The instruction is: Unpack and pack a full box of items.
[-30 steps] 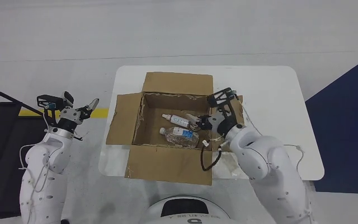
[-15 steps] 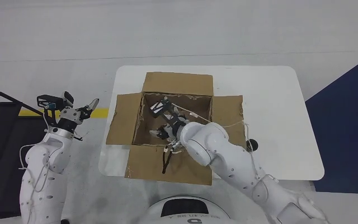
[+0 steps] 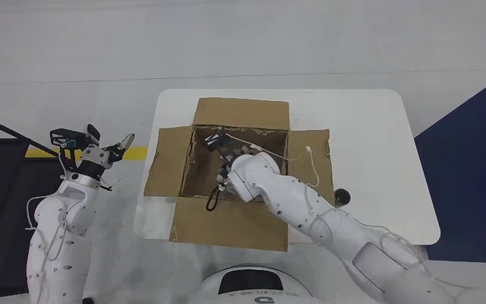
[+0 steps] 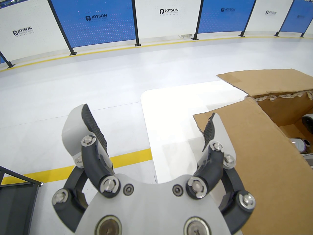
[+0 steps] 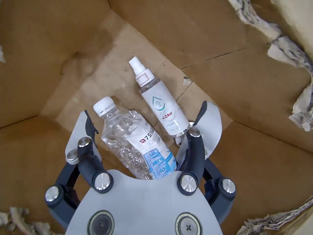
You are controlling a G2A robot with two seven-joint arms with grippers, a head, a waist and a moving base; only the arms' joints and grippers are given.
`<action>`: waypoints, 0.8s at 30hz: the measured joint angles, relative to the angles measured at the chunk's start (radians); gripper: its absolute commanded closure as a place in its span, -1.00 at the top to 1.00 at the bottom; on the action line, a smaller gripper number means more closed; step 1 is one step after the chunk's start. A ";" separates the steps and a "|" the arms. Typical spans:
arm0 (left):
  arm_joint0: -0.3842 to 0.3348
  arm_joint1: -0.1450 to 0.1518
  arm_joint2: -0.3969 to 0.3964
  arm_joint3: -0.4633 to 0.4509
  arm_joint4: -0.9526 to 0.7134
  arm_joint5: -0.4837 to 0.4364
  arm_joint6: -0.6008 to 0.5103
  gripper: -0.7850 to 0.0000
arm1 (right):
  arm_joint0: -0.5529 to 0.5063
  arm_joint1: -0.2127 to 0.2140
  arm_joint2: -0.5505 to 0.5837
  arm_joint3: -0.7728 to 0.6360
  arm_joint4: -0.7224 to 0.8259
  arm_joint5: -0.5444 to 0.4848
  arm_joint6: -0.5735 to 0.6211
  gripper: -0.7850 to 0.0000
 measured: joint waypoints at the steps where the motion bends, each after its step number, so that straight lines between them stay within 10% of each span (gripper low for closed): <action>1: 0.000 0.000 0.000 0.000 0.000 0.000 0.000 1.00 | 0.011 -0.008 -0.009 0.016 -0.007 0.008 0.003 0.75; 6: 0.000 0.000 0.000 0.000 0.000 0.000 0.000 1.00 | 0.064 -0.052 -0.040 0.107 -0.016 0.037 0.006 0.58; 10: 0.000 0.000 0.000 0.000 0.000 0.000 0.000 1.00 | 0.097 -0.082 -0.056 0.180 0.007 -0.001 0.016 -0.02; 24: 0.000 0.000 0.000 0.000 0.000 0.000 0.000 1.00 | 0.196 -0.186 -0.094 0.471 0.086 -0.110 0.050 -0.15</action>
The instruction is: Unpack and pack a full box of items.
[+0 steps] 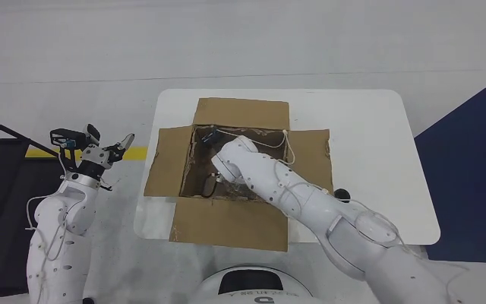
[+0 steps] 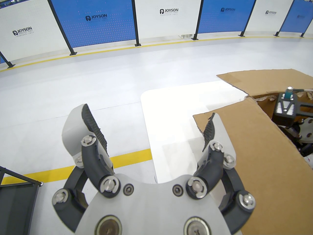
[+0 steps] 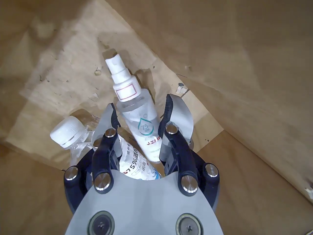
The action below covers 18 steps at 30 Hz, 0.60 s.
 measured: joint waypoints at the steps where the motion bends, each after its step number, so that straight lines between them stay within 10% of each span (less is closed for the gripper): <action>1: 0.000 0.000 0.000 0.000 0.000 0.000 0.000 1.00 | 0.004 -0.006 -0.002 0.012 0.004 -0.007 0.001 -0.15; 13: 0.000 0.000 0.000 0.000 0.000 0.000 0.000 1.00 | 0.039 -0.069 -0.005 0.152 0.042 -0.062 -0.021 -0.31; 16: 0.000 0.000 0.000 0.000 0.000 0.000 0.000 1.00 | 0.044 -0.083 -0.008 0.179 0.041 -0.070 -0.024 -1.00; 18: 0.000 0.000 0.000 0.000 0.000 0.000 0.000 1.00 | 0.048 -0.091 -0.009 0.187 0.033 -0.066 -0.030 -1.00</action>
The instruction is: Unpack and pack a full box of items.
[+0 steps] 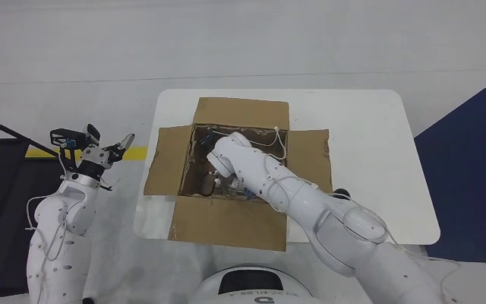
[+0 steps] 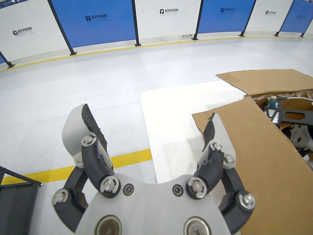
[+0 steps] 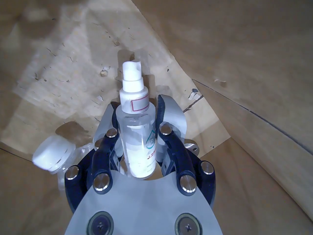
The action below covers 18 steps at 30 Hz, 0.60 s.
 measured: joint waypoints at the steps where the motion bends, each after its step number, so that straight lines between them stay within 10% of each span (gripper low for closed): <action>1: 0.000 0.000 0.000 0.000 0.000 0.000 0.000 1.00 | 0.001 -0.002 0.001 0.000 -0.004 0.005 -0.004 -1.00; 10: 0.000 0.000 0.000 0.000 0.000 0.000 0.000 1.00 | -0.071 0.033 0.050 -0.194 -0.131 0.144 -0.022 -1.00; 18: 0.000 0.000 0.000 0.000 0.000 0.000 0.000 1.00 | -0.402 0.173 0.218 -0.815 -0.524 0.313 -0.065 -1.00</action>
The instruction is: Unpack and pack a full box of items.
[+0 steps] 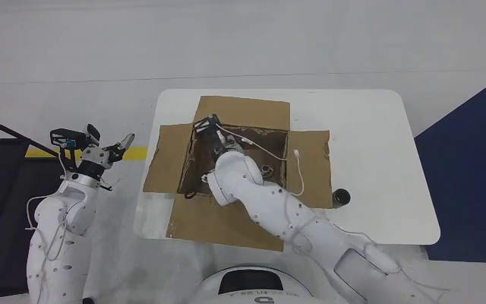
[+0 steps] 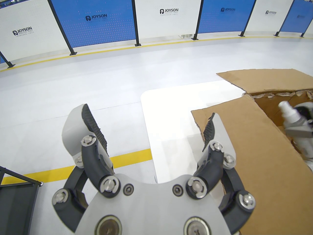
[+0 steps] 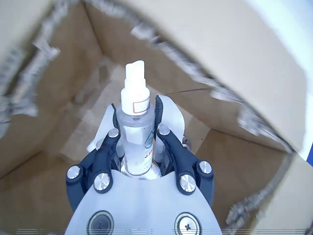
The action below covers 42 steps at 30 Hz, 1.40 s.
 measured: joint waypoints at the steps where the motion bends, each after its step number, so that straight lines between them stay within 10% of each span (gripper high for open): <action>1: 0.000 0.000 0.000 0.000 0.000 0.000 0.000 1.00 | -0.054 0.015 0.026 -0.080 -0.047 0.007 -0.024 -1.00; 9: 0.000 0.000 0.000 0.000 0.000 0.000 0.000 1.00 | -0.511 0.088 0.231 -0.583 -0.223 0.186 -0.416 -1.00; 17: 0.000 0.000 0.000 0.000 0.000 0.000 0.000 1.00 | -0.764 0.103 0.355 -0.741 0.019 0.298 -0.751 -1.00; 27: 0.000 0.000 0.000 0.000 0.000 0.000 0.000 1.00 | -0.763 0.100 0.405 -0.739 0.079 0.315 -0.756 -1.00; 34: 0.000 0.000 0.000 0.000 0.000 0.000 0.000 1.00 | -0.831 0.098 0.858 -0.739 0.481 0.360 -0.792 -1.00; 42: 0.000 0.000 0.000 0.000 0.000 0.000 0.000 1.00 | -0.799 0.133 1.200 -0.586 0.495 0.225 -0.420 -1.00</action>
